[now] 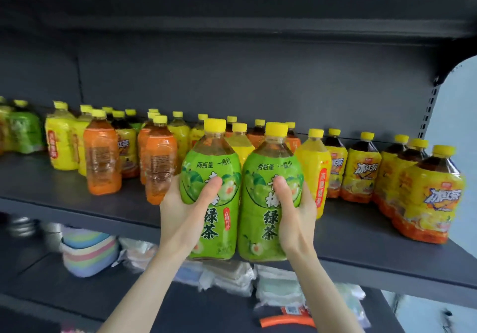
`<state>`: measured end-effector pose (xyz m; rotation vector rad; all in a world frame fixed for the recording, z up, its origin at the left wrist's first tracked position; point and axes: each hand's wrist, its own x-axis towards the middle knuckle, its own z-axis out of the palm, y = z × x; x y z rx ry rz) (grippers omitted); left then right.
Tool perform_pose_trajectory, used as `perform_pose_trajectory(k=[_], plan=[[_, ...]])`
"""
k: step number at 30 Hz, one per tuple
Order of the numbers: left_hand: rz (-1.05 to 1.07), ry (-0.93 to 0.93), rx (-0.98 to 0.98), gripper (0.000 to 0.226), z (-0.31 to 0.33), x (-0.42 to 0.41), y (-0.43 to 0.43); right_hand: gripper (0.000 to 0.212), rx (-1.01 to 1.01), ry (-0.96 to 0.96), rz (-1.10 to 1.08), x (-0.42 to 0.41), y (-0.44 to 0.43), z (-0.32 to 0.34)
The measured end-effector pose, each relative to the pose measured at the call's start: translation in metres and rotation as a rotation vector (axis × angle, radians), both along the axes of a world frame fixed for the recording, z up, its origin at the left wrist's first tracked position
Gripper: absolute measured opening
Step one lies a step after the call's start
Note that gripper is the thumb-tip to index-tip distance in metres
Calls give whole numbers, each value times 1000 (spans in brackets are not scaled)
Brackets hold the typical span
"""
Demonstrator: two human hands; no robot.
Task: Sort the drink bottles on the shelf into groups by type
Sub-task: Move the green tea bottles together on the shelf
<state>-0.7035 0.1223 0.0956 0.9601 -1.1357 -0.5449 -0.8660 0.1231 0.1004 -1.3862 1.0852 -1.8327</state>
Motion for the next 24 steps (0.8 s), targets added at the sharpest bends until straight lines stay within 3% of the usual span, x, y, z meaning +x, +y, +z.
perform_pose_trajectory(k=[4,7,13,16,20,24], plan=[[22,-38,5,60,-4,87,18,103,18,-28,37,86,16,-2],[53,-55,9,61,-7,145,25,123,52,-42,47,146,22,-9],[74,-74,7,74,4,236,12,120,32,-45,46,236,14,8],[59,-48,-7,68,11,271,-11,108,11,-39,47,270,-4,20],[23,-60,-23,47,13,311,-41,117,-13,-37,2,315,-40,20],[40,-34,1,61,8,359,-73,104,-20,-30,34,359,-74,22]])
